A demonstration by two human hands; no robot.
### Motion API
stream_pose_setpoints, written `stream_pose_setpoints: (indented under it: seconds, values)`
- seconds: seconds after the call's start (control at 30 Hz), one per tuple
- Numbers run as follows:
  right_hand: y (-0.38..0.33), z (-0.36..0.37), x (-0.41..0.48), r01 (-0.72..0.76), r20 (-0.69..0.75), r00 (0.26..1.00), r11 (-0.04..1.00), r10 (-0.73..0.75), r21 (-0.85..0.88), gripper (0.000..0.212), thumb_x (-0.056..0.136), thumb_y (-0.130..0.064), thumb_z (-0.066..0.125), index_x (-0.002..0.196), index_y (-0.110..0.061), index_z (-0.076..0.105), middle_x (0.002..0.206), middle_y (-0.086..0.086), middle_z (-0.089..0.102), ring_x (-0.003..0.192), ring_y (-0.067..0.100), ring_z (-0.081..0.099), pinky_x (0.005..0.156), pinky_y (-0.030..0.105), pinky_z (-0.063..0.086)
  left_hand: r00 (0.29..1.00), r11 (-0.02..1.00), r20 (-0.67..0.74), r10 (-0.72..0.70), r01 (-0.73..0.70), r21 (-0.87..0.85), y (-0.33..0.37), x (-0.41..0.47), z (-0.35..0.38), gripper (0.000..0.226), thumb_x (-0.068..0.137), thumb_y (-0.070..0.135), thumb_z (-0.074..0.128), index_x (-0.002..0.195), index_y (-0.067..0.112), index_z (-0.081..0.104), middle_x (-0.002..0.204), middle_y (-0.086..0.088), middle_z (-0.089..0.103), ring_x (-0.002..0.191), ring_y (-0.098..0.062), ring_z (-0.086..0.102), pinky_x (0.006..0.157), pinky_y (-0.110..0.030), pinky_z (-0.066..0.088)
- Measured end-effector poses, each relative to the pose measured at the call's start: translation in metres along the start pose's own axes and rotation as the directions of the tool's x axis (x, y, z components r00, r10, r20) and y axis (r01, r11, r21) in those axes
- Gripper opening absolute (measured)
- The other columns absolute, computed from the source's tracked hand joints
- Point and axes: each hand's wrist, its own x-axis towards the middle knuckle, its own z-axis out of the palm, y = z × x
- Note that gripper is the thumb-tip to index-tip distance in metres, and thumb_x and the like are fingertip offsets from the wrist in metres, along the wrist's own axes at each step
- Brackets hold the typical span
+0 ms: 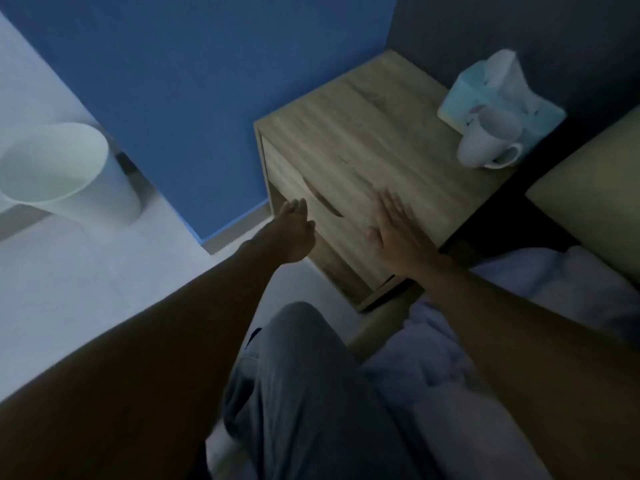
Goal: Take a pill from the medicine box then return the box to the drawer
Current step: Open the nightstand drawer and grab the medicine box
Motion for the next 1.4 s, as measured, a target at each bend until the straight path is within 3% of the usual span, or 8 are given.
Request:
stream_pose_setpoints:
  seconds: [0.27,0.43,0.63,0.8,0.9,1.03,1.2,1.4]
  values:
    - [-0.002,0.027,0.007,-0.033,-0.222,0.975,0.988,-0.001,-0.148,0.076,0.101,-0.053,0.024,0.159,-0.005,0.010,0.168,0.015,0.011,0.156,0.027,0.009,0.125,0.049,0.014,0.991,0.925,-0.016,-0.132,0.117,-0.362,-0.002,0.059,0.032,0.071,0.104,0.034,0.033,0.156,0.004,-0.003,0.165,-0.014,0.001,0.153,-0.028,0.000,0.121,-0.039,0.009]
    - [-0.001,0.032,0.010,-0.040,-0.249,0.968,0.984,-0.005,-0.175,0.072,0.102,-0.049,0.022,0.159,-0.005,0.013,0.167,0.016,0.014,0.156,0.026,0.011,0.124,0.049,0.017,0.981,0.835,-0.184,-0.058,-0.053,-0.548,0.017,0.080,0.056,0.082,0.100,0.027,0.046,0.154,0.002,-0.012,0.163,-0.015,0.006,0.151,-0.028,0.009,0.122,-0.046,0.019]
    - [0.004,0.036,0.012,-0.039,-0.265,0.964,0.988,-0.001,-0.147,0.073,0.102,-0.051,0.021,0.159,-0.006,0.014,0.168,0.013,0.014,0.156,0.024,0.010,0.125,0.048,0.015,0.921,0.542,-0.272,-0.278,-0.084,-0.836,0.027,0.089,0.083,0.075,0.097,0.019,0.054,0.156,0.019,0.008,0.155,-0.004,0.034,0.137,-0.017,0.040,0.113,-0.041,0.040]
    - [0.005,0.038,0.013,-0.030,-0.280,0.960,0.992,-0.005,-0.123,0.071,0.103,-0.050,0.023,0.159,-0.006,0.014,0.168,0.012,0.013,0.156,0.023,0.009,0.126,0.047,0.013,0.913,0.517,-0.237,-0.331,-0.034,-0.855,0.005,0.101,0.082,0.066,0.086,0.021,0.071,0.143,0.025,0.039,0.139,0.006,0.052,0.098,0.006,0.051,0.077,-0.011,0.046]
    - [0.006,0.039,0.014,-0.026,-0.280,0.960,0.993,-0.006,-0.112,0.072,0.103,-0.050,0.022,0.159,-0.007,0.013,0.169,0.011,0.011,0.156,0.022,0.006,0.126,0.047,0.012,0.917,0.517,-0.225,-0.329,-0.025,-0.855,-0.004,0.102,0.084,0.066,0.082,0.027,0.073,0.141,0.025,0.043,0.127,0.011,0.058,0.093,0.012,0.054,0.076,-0.013,0.046]
    - [0.006,0.038,0.014,-0.034,-0.265,0.964,0.994,0.005,-0.105,0.073,0.103,-0.051,0.023,0.160,-0.008,0.010,0.169,0.009,0.007,0.157,0.020,0.003,0.126,0.046,0.010,0.902,0.549,-0.232,-0.363,0.006,-0.836,-0.018,0.094,0.087,0.070,0.078,0.039,0.075,0.140,0.024,0.046,0.127,0.006,0.061,0.107,-0.008,0.061,0.085,-0.023,0.053]
    - [0.004,0.035,0.013,-0.032,-0.252,0.968,0.994,0.006,-0.100,0.073,0.102,-0.052,0.020,0.160,-0.009,0.009,0.169,0.010,0.007,0.157,0.021,0.004,0.126,0.046,0.011,0.920,0.582,-0.214,-0.329,0.018,-0.813,-0.044,0.070,0.087,0.054,0.083,0.032,0.072,0.132,0.024,0.051,0.117,0.009,0.063,0.088,0.006,0.065,0.054,-0.003,0.049]
    - [0.002,0.034,0.013,-0.036,-0.253,0.967,0.994,0.008,-0.105,0.073,0.101,-0.052,0.024,0.160,-0.010,0.010,0.169,0.011,0.011,0.156,0.023,0.008,0.126,0.046,0.011,0.926,0.573,-0.200,-0.321,0.022,-0.819,-0.071,0.037,0.085,0.044,0.087,0.024,0.069,0.127,0.026,0.051,0.101,0.022,0.061,0.077,0.026,0.059,0.051,0.001,0.044]
